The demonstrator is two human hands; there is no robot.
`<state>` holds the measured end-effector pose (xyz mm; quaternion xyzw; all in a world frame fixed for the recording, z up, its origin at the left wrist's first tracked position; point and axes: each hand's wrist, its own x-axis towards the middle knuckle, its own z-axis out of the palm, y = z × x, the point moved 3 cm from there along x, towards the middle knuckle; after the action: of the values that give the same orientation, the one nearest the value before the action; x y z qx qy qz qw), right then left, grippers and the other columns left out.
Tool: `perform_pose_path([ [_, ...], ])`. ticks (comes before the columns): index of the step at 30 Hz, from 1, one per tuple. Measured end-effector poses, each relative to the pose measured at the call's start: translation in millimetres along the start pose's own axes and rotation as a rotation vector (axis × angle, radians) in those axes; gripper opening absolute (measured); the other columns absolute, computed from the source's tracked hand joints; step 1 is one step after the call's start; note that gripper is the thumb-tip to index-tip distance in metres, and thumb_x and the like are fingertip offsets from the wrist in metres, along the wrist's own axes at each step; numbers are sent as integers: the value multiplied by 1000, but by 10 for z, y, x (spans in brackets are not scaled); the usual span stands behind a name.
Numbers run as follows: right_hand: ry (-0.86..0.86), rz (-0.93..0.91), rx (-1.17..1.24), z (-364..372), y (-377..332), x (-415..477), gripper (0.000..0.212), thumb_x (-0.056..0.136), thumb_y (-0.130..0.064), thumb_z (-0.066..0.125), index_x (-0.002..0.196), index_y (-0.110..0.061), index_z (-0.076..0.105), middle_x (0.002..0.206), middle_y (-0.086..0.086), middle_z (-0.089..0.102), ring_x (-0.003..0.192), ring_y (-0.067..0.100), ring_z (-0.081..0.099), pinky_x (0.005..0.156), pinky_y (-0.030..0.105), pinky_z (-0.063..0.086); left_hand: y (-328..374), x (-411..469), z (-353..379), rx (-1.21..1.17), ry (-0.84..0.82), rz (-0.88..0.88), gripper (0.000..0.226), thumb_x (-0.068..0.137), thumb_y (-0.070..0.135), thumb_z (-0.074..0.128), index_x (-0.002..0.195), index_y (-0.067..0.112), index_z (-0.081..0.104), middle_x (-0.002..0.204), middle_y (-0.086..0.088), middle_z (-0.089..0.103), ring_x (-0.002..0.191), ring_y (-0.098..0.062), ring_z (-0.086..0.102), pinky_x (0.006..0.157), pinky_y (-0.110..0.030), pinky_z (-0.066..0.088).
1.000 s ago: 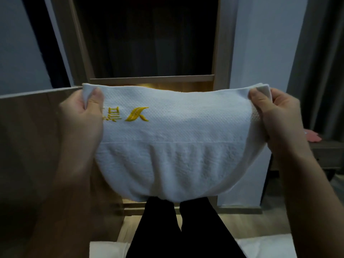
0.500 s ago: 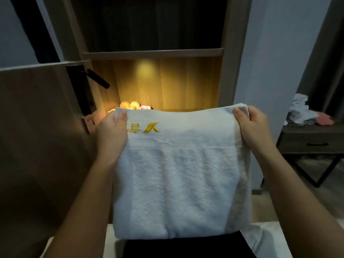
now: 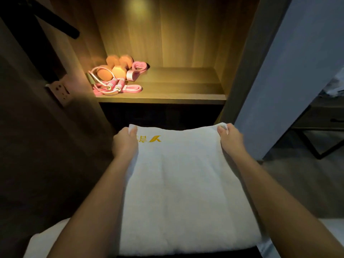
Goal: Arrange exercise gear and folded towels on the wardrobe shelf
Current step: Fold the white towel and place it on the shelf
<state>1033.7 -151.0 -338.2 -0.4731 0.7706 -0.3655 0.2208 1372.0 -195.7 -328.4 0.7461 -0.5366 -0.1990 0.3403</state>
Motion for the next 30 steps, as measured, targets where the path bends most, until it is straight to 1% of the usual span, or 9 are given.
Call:
perform_pose_path([
  [5, -152, 205, -70, 422, 433, 19, 42, 102, -42, 31, 127, -15, 52, 119, 10, 60, 101, 25, 56, 84, 38, 45, -412, -30, 438, 142, -179, -218, 45, 101, 44, 39, 108, 7, 63, 110, -16, 62, 97, -34, 57, 79, -38, 44],
  [11, -234, 336, -80, 553, 598, 61, 48, 101, -42, 29, 130, -12, 53, 123, 12, 59, 104, 28, 57, 83, 36, 45, -600, -43, 634, -11, -352, -443, 53, 94, 54, 46, 115, 9, 64, 106, -8, 62, 88, -25, 57, 77, -35, 45],
  [14, -281, 383, -39, 557, 623, 34, 46, 101, -40, 32, 132, -13, 52, 126, 13, 58, 107, 28, 56, 85, 37, 44, -590, -56, 680, -26, -449, -498, 58, 94, 50, 46, 134, 9, 54, 126, -13, 57, 109, -31, 56, 93, -40, 47],
  [15, -281, 386, -29, 543, 614, 18, 45, 102, -39, 33, 132, -13, 52, 127, 13, 58, 108, 28, 56, 85, 37, 44, -584, -75, 675, -50, -448, -505, 55, 95, 47, 46, 135, 10, 53, 124, -12, 58, 107, -30, 57, 91, -39, 48],
  [19, -247, 392, -27, 422, 610, -166, 43, 103, -37, 38, 138, -14, 48, 135, 12, 54, 117, 30, 53, 92, 40, 43, -646, -222, 561, -110, -401, -486, 37, 98, 43, 46, 118, 15, 59, 93, -1, 62, 79, -16, 59, 58, -27, 42],
  [23, -118, 274, -139, 236, 605, -321, 43, 101, -39, 43, 132, -11, 52, 134, 11, 53, 115, 27, 53, 99, 44, 45, -635, -330, 392, -170, -261, -295, 26, 97, 44, 49, 94, 21, 61, 93, 0, 66, 82, -16, 66, 63, -30, 52],
  [26, 15, 23, -55, 133, 462, -253, 32, 100, -38, 44, 119, -14, 54, 115, -1, 53, 99, 15, 52, 83, 31, 42, -517, -273, 287, -360, -157, -155, 27, 96, 45, 50, 90, 23, 64, 85, 5, 71, 76, -9, 70, 54, -22, 52],
  [28, -57, 35, 55, 167, 442, -212, 30, 101, -42, 40, 117, -19, 50, 107, -4, 56, 94, 13, 54, 72, 25, 40, -504, -223, 310, -389, -186, -185, 31, 97, 44, 48, 86, 20, 65, 81, 3, 72, 72, -10, 71, 58, -27, 54],
  [30, -151, 117, 83, 250, 514, -209, 33, 102, -44, 35, 122, -20, 48, 109, -2, 56, 97, 13, 54, 71, 26, 41, -578, -203, 387, -305, -202, -216, 34, 99, 41, 46, 82, 17, 64, 81, -2, 70, 75, -17, 67, 63, -30, 50],
])
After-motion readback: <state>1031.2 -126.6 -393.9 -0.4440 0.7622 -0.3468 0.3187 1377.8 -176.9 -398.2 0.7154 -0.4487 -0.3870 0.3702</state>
